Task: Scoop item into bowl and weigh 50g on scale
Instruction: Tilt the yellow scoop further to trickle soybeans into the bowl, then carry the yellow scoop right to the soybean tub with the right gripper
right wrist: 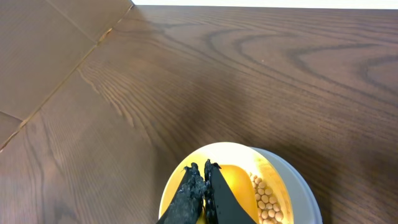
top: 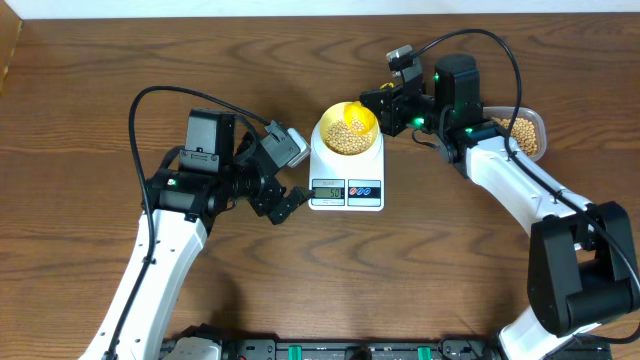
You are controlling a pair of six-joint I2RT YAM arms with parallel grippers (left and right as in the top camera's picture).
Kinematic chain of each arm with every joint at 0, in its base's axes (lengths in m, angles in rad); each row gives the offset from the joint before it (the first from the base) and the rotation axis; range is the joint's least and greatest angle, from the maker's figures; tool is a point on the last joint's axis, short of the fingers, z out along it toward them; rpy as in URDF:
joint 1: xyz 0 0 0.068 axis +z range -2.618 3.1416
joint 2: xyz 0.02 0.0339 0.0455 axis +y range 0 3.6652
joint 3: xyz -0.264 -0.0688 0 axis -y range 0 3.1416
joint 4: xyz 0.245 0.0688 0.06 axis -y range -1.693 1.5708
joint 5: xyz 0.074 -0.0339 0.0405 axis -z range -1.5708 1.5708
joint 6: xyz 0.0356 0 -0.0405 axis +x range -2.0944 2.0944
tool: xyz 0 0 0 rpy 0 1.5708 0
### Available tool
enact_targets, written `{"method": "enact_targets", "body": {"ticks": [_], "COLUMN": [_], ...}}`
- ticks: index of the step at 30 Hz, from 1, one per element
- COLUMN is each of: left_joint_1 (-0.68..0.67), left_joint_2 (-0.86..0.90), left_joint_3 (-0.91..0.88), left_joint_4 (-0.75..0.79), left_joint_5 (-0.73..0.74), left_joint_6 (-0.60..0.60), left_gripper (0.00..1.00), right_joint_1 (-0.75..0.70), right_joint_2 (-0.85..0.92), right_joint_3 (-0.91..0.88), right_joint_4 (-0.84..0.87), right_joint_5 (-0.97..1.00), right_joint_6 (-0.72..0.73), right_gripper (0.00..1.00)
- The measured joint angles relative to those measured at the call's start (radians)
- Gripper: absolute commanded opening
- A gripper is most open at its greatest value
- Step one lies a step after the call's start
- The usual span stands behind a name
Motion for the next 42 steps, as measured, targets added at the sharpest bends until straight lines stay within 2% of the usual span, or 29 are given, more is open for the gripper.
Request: {"method": "enact_targets", "body": {"ticks": [4, 10, 20, 32, 42], "left_joint_1": [0.000, 0.000, 0.000, 0.000, 0.000], "left_joint_2": [0.000, 0.000, 0.000, 0.000, 0.000], "left_joint_3": [0.000, 0.000, 0.000, 0.000, 0.000], "left_joint_4": [0.000, 0.000, 0.000, 0.000, 0.000], "left_joint_5": [0.000, 0.000, 0.000, 0.000, 0.000], "left_joint_6": [0.000, 0.000, 0.000, 0.000, 0.000], "left_gripper": [0.98, 0.98, 0.98, 0.98, 0.98], "right_joint_1": [0.000, -0.023, -0.198, -0.466, -0.624], "right_joint_2": [0.000, 0.000, 0.000, 0.000, 0.000], "right_joint_3": [0.000, 0.000, 0.000, 0.000, 0.000], "right_joint_4": [0.001, 0.001, 0.014, 0.023, 0.024], "right_joint_5": [-0.001, -0.013, -0.154, -0.381, -0.523], "right_joint_6": [0.056, 0.282, 0.518, 0.566, 0.489], "right_gripper": [0.02, 0.01, 0.01, 0.01, 0.01]}}
